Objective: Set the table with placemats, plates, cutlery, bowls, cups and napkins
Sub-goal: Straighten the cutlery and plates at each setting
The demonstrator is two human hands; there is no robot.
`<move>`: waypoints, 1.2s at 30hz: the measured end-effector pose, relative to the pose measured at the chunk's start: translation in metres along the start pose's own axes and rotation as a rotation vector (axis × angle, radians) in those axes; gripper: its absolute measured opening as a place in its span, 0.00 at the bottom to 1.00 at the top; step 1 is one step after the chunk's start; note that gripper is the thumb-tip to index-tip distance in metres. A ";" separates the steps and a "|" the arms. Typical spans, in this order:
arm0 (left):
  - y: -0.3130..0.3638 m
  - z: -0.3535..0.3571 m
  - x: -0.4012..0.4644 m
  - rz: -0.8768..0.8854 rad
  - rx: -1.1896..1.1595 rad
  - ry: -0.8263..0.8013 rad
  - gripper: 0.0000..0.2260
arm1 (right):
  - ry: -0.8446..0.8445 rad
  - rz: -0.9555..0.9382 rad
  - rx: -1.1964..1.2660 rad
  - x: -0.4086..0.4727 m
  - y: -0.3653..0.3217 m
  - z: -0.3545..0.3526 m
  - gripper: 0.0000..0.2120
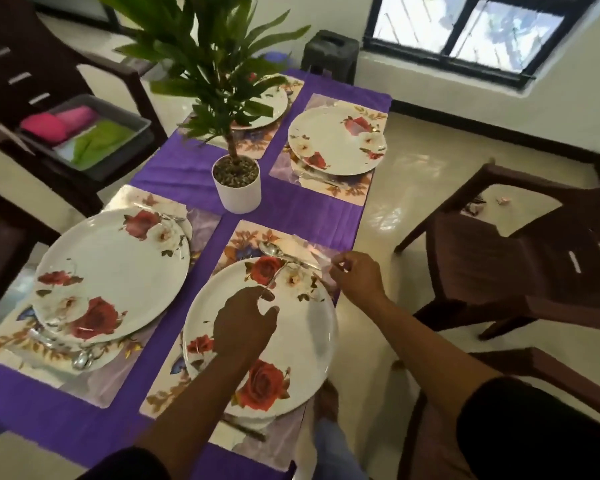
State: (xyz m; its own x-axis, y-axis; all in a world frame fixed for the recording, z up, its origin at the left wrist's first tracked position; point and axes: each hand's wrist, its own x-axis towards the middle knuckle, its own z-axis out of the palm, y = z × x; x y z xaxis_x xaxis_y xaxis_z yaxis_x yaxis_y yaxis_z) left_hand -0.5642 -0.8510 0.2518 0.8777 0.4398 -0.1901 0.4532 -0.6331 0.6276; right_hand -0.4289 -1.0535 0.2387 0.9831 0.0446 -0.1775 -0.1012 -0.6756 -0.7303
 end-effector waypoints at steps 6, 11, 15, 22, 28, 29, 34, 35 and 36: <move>0.000 0.043 -0.004 -0.119 0.143 0.070 0.23 | -0.102 -0.213 -0.174 0.067 0.017 0.015 0.17; 0.008 0.064 -0.016 -0.263 0.202 0.033 0.26 | -0.213 -0.384 -0.259 0.095 0.037 0.026 0.11; 0.018 0.063 -0.012 -0.326 0.252 0.048 0.28 | -0.250 -0.420 -0.289 0.110 0.030 0.038 0.10; 0.024 0.054 -0.006 -0.367 0.291 0.075 0.28 | -0.247 -0.497 -0.356 0.111 0.018 0.048 0.10; 0.035 0.061 -0.006 -0.395 0.256 0.131 0.27 | -0.297 -0.531 -0.363 0.120 0.013 0.047 0.08; 0.035 0.062 -0.005 -0.401 0.260 0.132 0.26 | -0.307 -0.529 -0.362 0.120 0.013 0.047 0.08; 0.032 0.066 -0.007 -0.422 0.252 0.135 0.27 | -0.317 -0.539 -0.374 0.122 0.013 0.049 0.09; 0.031 0.066 -0.007 -0.424 0.252 0.141 0.27 | -0.318 -0.538 -0.375 0.122 0.012 0.050 0.09; 0.030 0.065 -0.006 -0.426 0.249 0.149 0.27 | -0.319 -0.539 -0.377 0.122 0.011 0.051 0.09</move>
State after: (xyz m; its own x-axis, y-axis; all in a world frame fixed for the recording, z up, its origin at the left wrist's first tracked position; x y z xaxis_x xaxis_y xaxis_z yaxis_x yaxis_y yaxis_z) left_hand -0.5459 -0.9148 0.2228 0.5837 0.7662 -0.2685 0.8048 -0.5024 0.3160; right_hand -0.3179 -1.0180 0.1760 0.7833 0.6161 -0.0833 0.5003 -0.7043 -0.5037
